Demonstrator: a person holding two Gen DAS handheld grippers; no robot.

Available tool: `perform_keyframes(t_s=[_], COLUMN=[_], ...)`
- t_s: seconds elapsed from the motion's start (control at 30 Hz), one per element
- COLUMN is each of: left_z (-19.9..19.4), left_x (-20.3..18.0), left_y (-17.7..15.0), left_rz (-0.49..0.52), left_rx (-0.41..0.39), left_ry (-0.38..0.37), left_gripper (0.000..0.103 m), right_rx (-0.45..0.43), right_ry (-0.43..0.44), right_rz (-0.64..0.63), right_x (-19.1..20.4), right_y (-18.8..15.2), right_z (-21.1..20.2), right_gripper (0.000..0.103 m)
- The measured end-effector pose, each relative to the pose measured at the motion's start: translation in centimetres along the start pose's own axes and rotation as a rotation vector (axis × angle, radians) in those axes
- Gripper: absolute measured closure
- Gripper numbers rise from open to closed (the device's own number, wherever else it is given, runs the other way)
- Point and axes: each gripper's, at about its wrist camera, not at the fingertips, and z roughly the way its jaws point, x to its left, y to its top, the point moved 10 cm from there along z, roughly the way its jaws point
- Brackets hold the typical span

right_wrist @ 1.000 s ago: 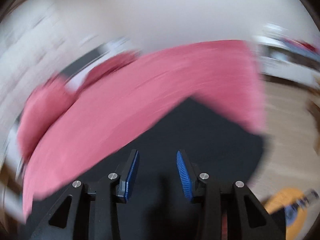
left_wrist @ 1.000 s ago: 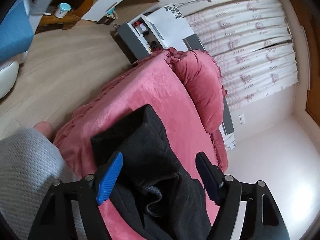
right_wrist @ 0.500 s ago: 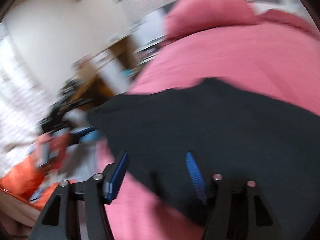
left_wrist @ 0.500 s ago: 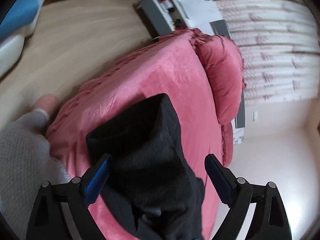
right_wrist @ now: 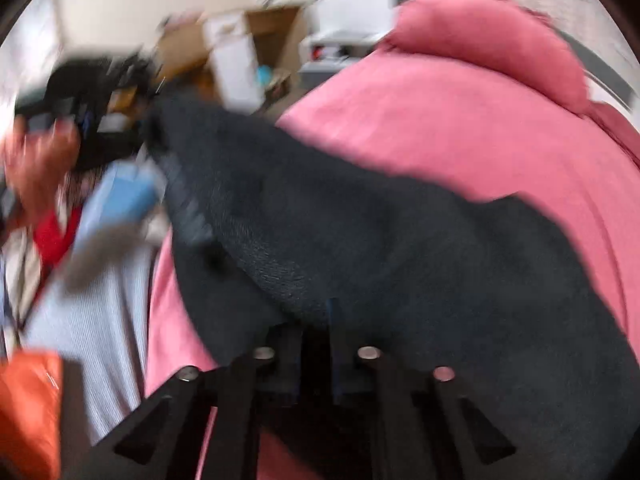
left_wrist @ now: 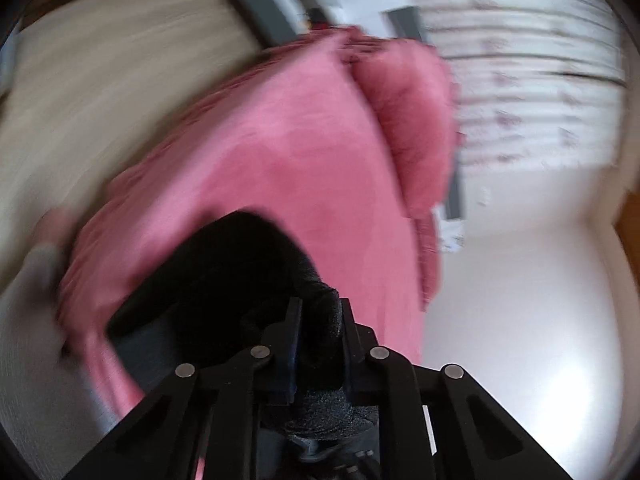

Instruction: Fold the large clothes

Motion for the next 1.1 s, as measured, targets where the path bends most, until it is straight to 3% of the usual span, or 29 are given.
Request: perform_keyframes(t_s=[0.1,0.17,0.2,0.23,0.3,0.37,0.4,0.43,0.47,0.5,0.53,0.57,0.6,0.67,0.73,0.8,0.87,0.93,1.03,1.1], left_z=[-1.3,-2.5,-2.9,-3.3,-3.2,-2.8,-3.0,-3.4,-4.0,-4.8,-5.6,-6.3,-6.9,-7.9,-8.2,-6.9,-4.4,-1.2,4.6,7.9], left_x=[-4.6,-6.5,-6.5,-5.7,-1.2,6.5,8.9,11.0,12.4,12.7,12.7,12.9,12.9,12.0,9.2,5.0,1.3,-1.7,-3.6,-2.9], left_y=[0.8,0.4,0.1,-0.2,-1.1,-2.0,-2.2,-2.5,-2.7,-2.5,-2.1,-1.7,-1.2,-0.2,0.5,-0.1,-1.2,-3.0,-6.4,-8.4], left_rz=[0.109,0.184,0.23,0.27,0.295,0.224,0.187,0.141,0.078,0.033,0.01,0.008,0.023,0.045,0.108,0.245,0.395,0.515,0.603,0.65], left_rx=[-0.009,-0.013,-0.019,-0.022,-0.012,0.021,0.024,0.022,0.005,-0.028,-0.06,-0.091,-0.112,-0.163,-0.225,-0.231,-0.21,-0.165,-0.07,-0.001], left_ry=[-0.114,-0.177,-0.178,-0.149,-0.014,0.195,0.248,0.267,0.235,0.185,0.176,0.206,0.239,0.268,0.241,0.24,0.233,0.21,0.182,0.224], left_gripper=[0.089,0.089,0.089,0.089,0.089,0.089,0.089,0.089,0.089,0.089,0.089,0.088,0.088,0.088,0.087,0.076,0.054,0.043,0.043,0.043], right_rx=[-0.189,-0.315,-0.326,-0.323,-0.26,-0.103,-0.022,0.013,0.064,0.062,0.031,0.024,0.033,0.049,0.026,-0.046,-0.124,-0.168,-0.186,-0.161], right_ry=[0.022,0.075,0.084,0.099,0.125,0.186,0.194,0.187,0.175,0.167,0.161,0.207,0.239,0.264,0.277,0.293,0.274,0.211,0.087,0.017], right_rz=[0.148,0.156,0.141,0.12,0.074,0.065,0.06,0.055,0.041,0.039,0.05,0.085,0.11,0.112,0.098,0.134,0.205,0.245,0.297,0.355], right_x=[-3.1,-3.3,-3.1,-2.5,-1.1,0.8,1.7,1.9,2.5,2.4,2.4,2.4,2.4,2.2,2.2,1.9,-0.3,-2.6,-6.6,-9.5], right_y=[4.0,5.4,5.1,4.6,2.3,-1.8,-4.1,-5.2,-7.0,-7.3,-7.2,-6.9,-6.8,-6.3,-5.8,-5.2,-4.5,-4.1,-4.6,-6.0], right_z=[-5.4,-9.2,-9.9,-10.1,-8.4,-4.1,-1.7,-0.7,1.1,1.6,1.4,1.1,0.8,0.2,-0.6,-2.7,-4.6,-5.8,-6.4,-6.6], right_gripper=[0.094,0.095,0.095,0.095,0.095,0.094,0.094,0.089,0.087,0.087,0.076,0.067,0.066,0.065,0.065,0.065,0.064,0.064,0.064,0.064])
